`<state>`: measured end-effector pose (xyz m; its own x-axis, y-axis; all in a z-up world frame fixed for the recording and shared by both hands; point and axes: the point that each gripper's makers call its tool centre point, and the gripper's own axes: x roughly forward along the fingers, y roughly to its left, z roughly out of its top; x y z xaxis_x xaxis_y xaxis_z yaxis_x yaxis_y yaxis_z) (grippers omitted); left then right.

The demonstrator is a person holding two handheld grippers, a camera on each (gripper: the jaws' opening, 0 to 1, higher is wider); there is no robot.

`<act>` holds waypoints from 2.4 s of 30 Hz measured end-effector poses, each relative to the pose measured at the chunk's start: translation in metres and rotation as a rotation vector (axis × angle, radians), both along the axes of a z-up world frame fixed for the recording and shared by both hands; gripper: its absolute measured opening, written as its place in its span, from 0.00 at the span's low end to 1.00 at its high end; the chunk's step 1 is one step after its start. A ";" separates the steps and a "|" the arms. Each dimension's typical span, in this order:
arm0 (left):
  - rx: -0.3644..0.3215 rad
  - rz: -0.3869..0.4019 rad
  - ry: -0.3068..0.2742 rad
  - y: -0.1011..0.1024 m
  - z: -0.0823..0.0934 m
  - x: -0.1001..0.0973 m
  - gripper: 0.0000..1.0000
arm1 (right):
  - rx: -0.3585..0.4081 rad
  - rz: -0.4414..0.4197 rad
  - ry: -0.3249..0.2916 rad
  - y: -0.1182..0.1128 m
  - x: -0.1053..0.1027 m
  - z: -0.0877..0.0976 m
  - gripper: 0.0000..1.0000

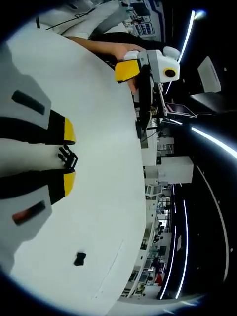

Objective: Snap the two parts of the plastic buckle together until the buckle closes and remains connected.

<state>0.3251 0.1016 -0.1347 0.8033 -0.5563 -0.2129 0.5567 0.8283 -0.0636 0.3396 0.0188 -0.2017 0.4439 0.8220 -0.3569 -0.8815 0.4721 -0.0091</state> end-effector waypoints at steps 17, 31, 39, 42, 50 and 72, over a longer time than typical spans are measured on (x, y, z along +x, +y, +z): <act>0.017 -0.055 -0.023 -0.012 0.006 0.020 0.97 | -0.004 0.039 0.005 0.001 -0.003 0.000 0.19; 0.052 -0.053 -0.031 -0.020 0.013 0.039 0.99 | -0.023 0.079 0.008 0.010 -0.013 -0.001 0.19; 0.020 -0.050 -0.041 -0.027 0.017 0.047 0.99 | -0.050 0.092 -0.002 0.009 -0.015 -0.001 0.19; 0.036 -0.048 -0.033 -0.030 0.013 0.053 0.99 | -0.056 0.105 -0.001 0.010 -0.016 -0.003 0.19; 0.031 -0.030 -0.042 -0.033 0.016 0.067 0.99 | -0.065 0.033 -0.035 0.008 -0.019 0.001 0.27; 0.024 -0.012 -0.006 -0.043 0.012 0.084 0.99 | -0.024 -0.226 -0.039 0.006 -0.012 0.014 0.31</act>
<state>0.4094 0.0584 -0.1224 0.7977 -0.5611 -0.2210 0.5673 0.8225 -0.0405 0.3279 0.0243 -0.1874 0.6298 0.6914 -0.3541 -0.7520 0.6568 -0.0552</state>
